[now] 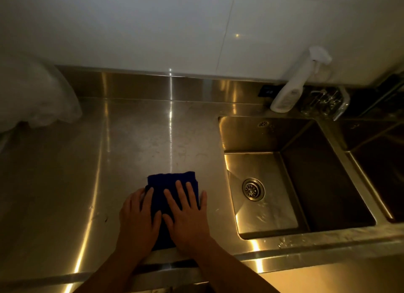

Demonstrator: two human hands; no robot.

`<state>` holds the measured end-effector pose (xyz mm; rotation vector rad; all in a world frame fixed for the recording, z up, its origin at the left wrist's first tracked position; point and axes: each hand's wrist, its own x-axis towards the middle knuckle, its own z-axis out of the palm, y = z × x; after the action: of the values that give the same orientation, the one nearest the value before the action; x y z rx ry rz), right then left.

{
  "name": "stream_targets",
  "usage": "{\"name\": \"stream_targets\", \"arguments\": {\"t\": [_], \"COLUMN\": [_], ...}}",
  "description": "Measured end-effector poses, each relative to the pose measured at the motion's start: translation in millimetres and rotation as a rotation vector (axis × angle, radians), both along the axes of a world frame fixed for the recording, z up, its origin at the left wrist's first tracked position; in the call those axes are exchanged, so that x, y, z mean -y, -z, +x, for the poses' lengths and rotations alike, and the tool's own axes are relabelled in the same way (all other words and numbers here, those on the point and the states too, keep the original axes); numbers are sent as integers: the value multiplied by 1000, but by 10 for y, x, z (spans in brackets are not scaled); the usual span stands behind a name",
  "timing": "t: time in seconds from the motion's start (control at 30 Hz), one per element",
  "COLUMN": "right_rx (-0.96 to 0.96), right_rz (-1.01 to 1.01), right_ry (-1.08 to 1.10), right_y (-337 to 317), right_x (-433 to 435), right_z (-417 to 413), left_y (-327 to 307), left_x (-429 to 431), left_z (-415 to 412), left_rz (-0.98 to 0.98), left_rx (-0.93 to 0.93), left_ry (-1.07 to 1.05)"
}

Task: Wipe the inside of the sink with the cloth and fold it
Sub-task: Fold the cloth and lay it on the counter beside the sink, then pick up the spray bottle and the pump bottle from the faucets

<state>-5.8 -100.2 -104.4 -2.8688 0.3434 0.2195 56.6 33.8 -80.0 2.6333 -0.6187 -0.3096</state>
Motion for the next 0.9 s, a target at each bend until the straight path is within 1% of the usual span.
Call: {"name": "stream_targets", "arguments": {"t": [0.13,0.2,0.3,0.33,0.5,0.67,0.77,0.9], "right_rx": [65,76,49,46,49,64,44,34], "right_rz": [-4,-27,13,-1,-12,5,43,82], "right_ry": [80,153,250,279,393,498,577,670], "right_y": [-164,-237,-324,-361,-622,-933,-1063,-1116], "right_x": [292,636,1315,1559,2856,4017,4522,4858], "right_z": [-159,-320,-575,-655,-1105,-1580,-1744,-1833], "left_y": [-152,-288,-487,-532,-664,-832,-903,-927], "left_x": [243,477,938,1117,2123,2963,3289,3510], "left_z": [64,66,16,-11,-263,-518,-626,-604], "left_rz": [36,15,-53,-85,-114,-196,-203,-204], "left_rx": [54,75,105,106,85,-22,-50,-53], "left_ry": [19,29,50,50,58,59,106,167]}}
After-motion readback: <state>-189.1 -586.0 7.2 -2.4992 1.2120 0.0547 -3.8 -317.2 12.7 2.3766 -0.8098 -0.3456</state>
